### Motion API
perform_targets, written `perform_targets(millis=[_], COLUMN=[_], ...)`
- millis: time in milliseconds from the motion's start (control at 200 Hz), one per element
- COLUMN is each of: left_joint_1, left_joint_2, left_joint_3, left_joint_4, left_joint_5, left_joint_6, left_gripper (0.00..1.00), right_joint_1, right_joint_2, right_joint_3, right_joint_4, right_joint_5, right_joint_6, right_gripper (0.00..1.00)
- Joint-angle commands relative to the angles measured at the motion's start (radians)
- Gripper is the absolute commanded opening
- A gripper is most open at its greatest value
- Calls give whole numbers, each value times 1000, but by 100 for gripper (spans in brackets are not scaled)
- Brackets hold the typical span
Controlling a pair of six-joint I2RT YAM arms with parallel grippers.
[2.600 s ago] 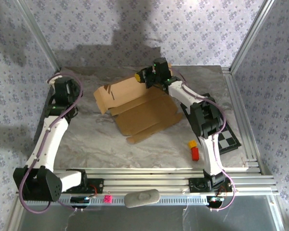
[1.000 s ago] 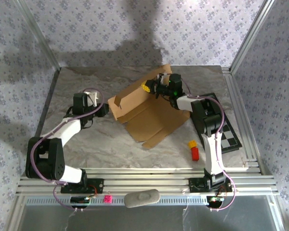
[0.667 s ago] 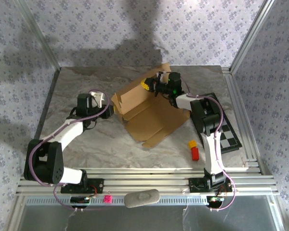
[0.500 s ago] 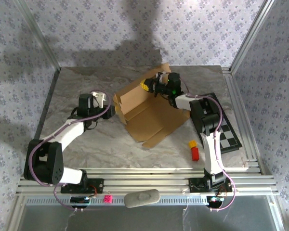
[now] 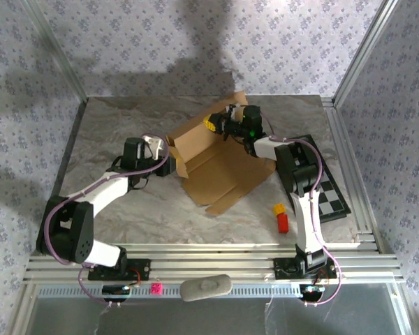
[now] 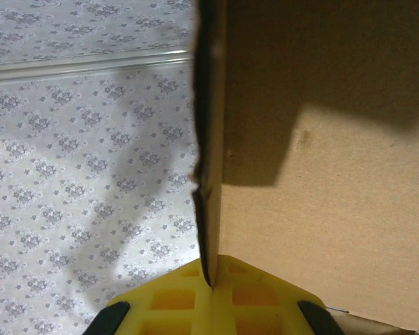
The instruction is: Fold the paper box
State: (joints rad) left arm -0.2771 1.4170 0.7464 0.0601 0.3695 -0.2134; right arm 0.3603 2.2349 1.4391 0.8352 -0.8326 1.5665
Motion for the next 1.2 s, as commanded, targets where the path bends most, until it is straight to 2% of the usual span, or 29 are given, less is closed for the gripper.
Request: perform_targets(millis=[0, 575, 750, 1194], left_joint_1=[-6, -17, -19, -54], left_joint_2=[-2, -6, -12, 20], left_joint_3=[44, 53, 48, 57], left_joint_4=[62, 126, 131, 149], left_joint_5=[-9, -5, 14, -18], left_joint_6=[-17, -43, -40, -35], left_gripper=[51, 60, 61, 65], right_joint_1=[2, 0, 0, 6], right_joint_2=[11, 11, 12, 14], right_joint_3=[30, 45, 52, 65], right_joint_4=[9, -27, -36, -51], right_joint_5=[0, 1, 2, 9], right_joint_6=[10, 9, 9, 12], right_gripper=[0, 0, 0, 0])
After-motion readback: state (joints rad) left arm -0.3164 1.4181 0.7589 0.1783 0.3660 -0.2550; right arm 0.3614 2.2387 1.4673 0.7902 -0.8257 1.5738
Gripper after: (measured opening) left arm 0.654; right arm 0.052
